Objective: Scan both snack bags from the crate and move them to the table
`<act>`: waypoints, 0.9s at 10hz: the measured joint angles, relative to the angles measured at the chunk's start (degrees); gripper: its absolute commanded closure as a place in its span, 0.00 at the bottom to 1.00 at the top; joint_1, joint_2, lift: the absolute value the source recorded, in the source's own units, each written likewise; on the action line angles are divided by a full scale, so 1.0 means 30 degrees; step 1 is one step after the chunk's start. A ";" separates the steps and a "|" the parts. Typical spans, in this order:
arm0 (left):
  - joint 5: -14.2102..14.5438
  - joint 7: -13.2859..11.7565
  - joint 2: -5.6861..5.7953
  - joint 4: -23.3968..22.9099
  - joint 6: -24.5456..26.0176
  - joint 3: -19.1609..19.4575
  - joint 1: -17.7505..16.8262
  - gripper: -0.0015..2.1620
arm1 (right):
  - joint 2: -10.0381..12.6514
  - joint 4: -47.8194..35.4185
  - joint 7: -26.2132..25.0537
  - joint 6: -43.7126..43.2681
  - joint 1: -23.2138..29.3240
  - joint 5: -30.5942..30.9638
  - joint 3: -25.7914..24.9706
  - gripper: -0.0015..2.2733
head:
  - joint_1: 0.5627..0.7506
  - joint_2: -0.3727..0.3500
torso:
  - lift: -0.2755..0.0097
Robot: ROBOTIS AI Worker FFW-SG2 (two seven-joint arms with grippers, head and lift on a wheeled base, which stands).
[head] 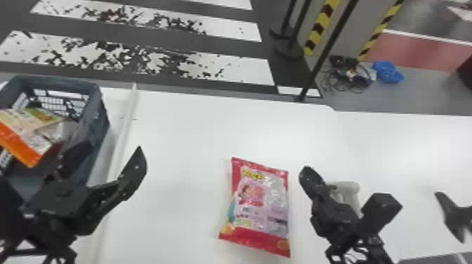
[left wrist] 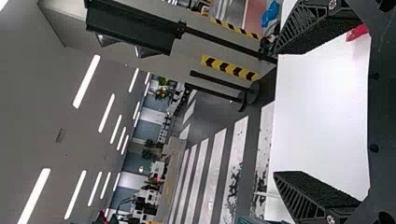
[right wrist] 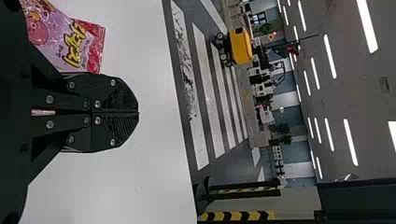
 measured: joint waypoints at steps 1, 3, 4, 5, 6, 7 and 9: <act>-0.0011 0.0035 0.0100 0.0468 -0.0360 -0.0105 -0.0012 0.03 | 0.0027 0.0071 0.0079 -0.0006 0.0205 -0.0110 0.0163 0.99 | 0.70 0.17 | 0.66; -0.0028 0.0227 0.0330 0.1027 -0.0885 -0.0175 -0.0015 0.03 | 0.0110 0.0181 0.0175 0.0024 0.0557 -0.0222 0.1205 0.99 | 0.70 0.23 | 0.66; -0.0017 0.0230 0.0365 0.1172 -0.1249 -0.0167 -0.0007 0.03 | 0.0145 0.0235 0.0152 0.0047 0.0733 -0.0122 0.1861 0.99 | 0.70 0.25 | 0.66; -0.0009 0.0226 0.0388 0.1309 -0.1629 -0.0157 0.0008 0.03 | 0.0169 0.0326 0.0144 0.0031 0.0893 0.0071 0.2431 0.99 | 0.70 0.30 | 0.66; 0.0012 0.0225 0.0434 0.1395 -0.1897 -0.0154 0.0021 0.03 | 0.0176 0.0515 0.0153 -0.0129 0.1013 0.0301 0.2861 0.99 | 0.70 0.33 | 0.66; 0.0044 0.0225 0.0467 0.1430 -0.2100 -0.0154 0.0053 0.03 | 0.0176 0.0738 0.0171 -0.0373 0.1103 0.0436 0.3064 0.99 | 0.70 0.35 | 0.66; 0.0100 0.0180 0.0488 0.1448 -0.2645 -0.0163 0.0183 0.03 | 0.0153 0.1140 0.0293 -0.1321 0.1599 0.0525 0.3280 0.99 | 0.70 0.36 | 0.66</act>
